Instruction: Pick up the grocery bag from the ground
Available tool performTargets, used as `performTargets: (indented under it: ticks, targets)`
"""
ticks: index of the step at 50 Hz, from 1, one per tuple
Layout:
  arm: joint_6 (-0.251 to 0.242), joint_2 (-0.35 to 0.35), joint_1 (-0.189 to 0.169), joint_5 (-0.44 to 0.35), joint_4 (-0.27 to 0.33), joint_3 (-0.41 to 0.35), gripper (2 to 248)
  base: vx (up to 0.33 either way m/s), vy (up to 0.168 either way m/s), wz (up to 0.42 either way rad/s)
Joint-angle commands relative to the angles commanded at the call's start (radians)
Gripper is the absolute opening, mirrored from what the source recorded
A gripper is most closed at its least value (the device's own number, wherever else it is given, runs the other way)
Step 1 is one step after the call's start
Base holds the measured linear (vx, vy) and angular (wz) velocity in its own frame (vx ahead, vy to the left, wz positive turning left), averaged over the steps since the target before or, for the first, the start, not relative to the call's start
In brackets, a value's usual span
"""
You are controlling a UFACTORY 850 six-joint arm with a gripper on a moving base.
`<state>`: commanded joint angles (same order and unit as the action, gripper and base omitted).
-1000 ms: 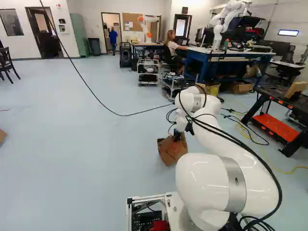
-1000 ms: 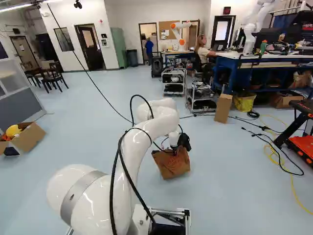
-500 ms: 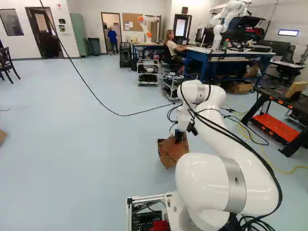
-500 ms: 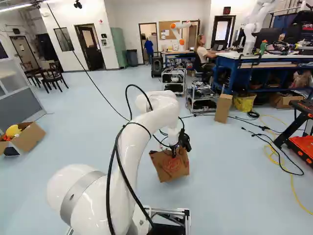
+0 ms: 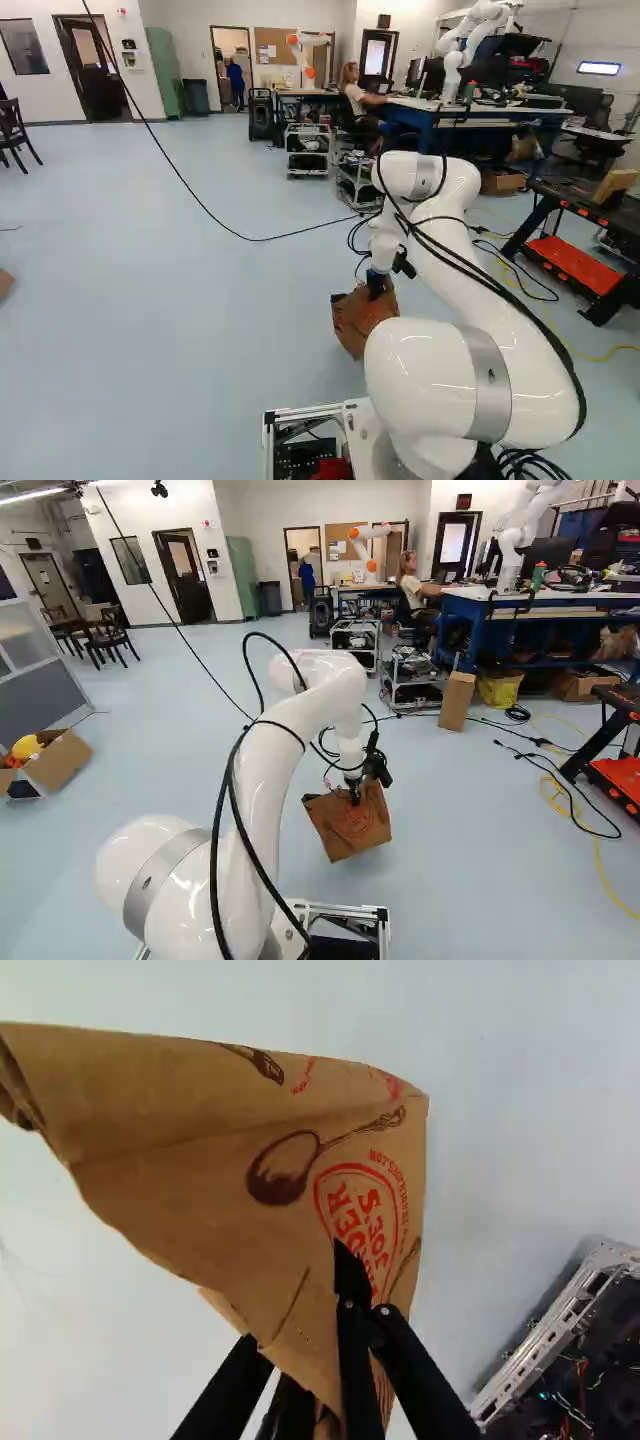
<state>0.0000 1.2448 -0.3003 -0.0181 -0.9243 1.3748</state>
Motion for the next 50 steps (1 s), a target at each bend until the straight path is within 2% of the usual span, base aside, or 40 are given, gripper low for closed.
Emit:
performTargets:
  ticks: [31,50]
  targets:
    - [0.000,-0.170,0.017,-0.066,0.168,-0.233,22,0.000,0.000,0.000]
    - [0.000,-0.274,0.032,-0.098,0.229,-0.368,22,0.000,0.000,0.000]
